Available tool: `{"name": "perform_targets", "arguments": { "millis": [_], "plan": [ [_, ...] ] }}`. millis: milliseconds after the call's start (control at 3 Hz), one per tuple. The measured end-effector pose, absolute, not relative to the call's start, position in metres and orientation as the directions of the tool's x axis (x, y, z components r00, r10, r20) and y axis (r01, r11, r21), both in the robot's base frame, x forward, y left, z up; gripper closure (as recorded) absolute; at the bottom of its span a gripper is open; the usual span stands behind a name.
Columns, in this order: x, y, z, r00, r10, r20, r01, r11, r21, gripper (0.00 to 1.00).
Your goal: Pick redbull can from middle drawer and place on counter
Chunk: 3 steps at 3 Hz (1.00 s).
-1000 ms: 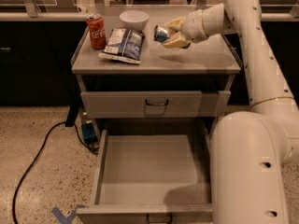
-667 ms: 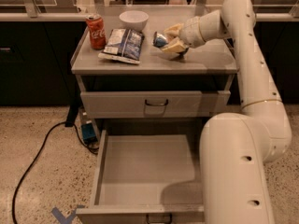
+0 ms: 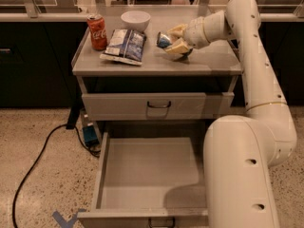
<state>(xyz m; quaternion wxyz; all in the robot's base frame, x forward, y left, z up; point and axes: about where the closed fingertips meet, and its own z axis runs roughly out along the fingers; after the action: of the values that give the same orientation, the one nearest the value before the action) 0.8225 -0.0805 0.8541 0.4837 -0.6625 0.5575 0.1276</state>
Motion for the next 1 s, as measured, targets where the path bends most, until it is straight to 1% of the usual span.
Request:
{"name": "perform_targets", "arguments": {
  "millis": [1000],
  "plan": [
    [0.8225, -0.0804, 0.8540, 0.346, -0.615, -0.708, -0.862, 0.089, -0.499, 0.11]
  ]
}}
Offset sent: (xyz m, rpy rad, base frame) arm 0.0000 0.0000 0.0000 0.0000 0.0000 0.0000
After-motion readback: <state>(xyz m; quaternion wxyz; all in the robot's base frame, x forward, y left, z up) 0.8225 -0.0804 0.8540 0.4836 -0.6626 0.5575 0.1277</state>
